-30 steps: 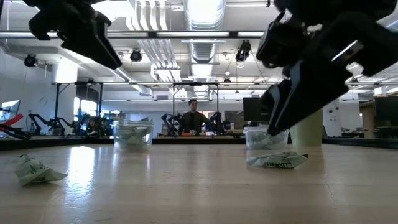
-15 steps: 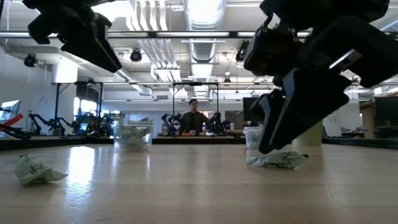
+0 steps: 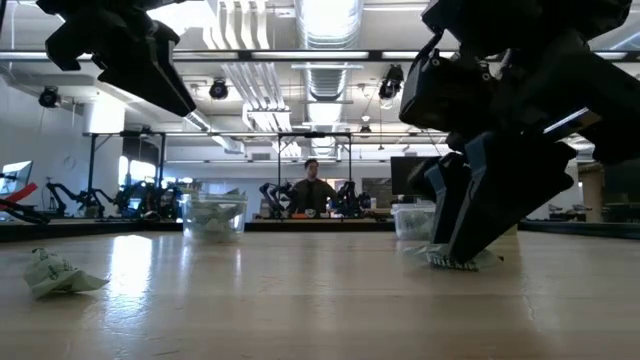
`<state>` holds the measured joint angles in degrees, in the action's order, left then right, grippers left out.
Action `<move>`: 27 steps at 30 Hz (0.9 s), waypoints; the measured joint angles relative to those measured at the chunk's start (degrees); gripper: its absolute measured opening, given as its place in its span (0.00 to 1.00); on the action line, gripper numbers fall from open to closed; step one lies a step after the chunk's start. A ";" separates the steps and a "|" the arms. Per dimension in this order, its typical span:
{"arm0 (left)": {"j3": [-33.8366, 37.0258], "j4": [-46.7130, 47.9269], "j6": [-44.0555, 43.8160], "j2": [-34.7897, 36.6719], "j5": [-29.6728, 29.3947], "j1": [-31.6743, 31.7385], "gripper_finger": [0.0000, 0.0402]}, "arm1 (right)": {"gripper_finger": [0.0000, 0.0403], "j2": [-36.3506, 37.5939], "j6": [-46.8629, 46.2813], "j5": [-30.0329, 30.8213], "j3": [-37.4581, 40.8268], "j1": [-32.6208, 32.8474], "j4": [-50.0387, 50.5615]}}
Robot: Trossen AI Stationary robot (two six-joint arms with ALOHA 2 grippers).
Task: Pick and place items into bin
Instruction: Put the stevia packet into the right transparent bin
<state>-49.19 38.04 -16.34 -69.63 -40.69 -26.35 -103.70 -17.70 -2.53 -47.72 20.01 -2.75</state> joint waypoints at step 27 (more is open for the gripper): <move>0.00 -0.09 0.02 0.00 0.15 0.00 0.29 | 0.03 0.07 8.66 37.35 -20.11 0.24 40.28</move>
<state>-49.19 37.95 -16.32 -69.63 -40.53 -26.35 -103.63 -9.04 34.82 -67.83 20.25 37.54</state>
